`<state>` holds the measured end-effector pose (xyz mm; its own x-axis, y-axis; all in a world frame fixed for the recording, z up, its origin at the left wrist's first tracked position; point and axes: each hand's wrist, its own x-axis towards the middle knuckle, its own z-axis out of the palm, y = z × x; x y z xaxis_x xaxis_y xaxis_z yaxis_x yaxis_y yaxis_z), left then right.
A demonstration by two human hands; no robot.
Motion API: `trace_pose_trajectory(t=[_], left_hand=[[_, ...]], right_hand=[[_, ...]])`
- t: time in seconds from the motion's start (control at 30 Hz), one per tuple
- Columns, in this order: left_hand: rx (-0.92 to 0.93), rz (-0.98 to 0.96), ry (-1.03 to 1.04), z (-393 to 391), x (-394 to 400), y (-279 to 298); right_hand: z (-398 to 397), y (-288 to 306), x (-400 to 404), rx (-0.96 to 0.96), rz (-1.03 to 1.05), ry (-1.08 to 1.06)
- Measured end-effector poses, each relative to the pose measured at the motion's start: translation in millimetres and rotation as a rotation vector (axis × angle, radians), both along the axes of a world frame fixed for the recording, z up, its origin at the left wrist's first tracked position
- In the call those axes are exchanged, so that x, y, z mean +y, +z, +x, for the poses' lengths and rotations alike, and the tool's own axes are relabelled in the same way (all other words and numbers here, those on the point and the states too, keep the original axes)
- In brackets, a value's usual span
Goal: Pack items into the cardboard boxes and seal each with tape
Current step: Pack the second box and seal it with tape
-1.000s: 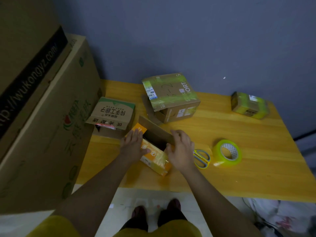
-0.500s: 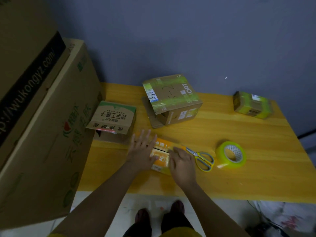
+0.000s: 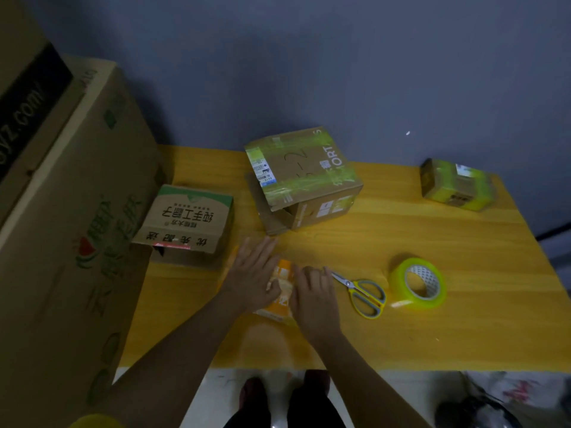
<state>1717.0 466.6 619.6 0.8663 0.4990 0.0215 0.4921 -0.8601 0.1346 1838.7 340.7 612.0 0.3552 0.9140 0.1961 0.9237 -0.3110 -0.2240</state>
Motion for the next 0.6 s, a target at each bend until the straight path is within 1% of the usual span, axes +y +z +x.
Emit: trace_pose_trajectory(t=[0.1,0.2,0.37,0.6], left_hand=[[0.003,0.004,-0.01,5.4,4.2,-4.6],[0.024,-0.003,0.028,5.0,3.8,-9.8],[0.071,-0.048,0.088,6.5,-0.8,-14.9],[0.05,-0.049,0.101,8.0,2.2,-20.3]], right_hand=[[3.1,-4.4,1.4,0.055,-0.054,0.075],[3.2,-4.2,1.4,0.09,-0.116,0.066],[-2.5,-8.3,0.8,0.052,-0.225,0.053],[-3.0,-9.1,4.9,0.039,-0.217,0.053]])
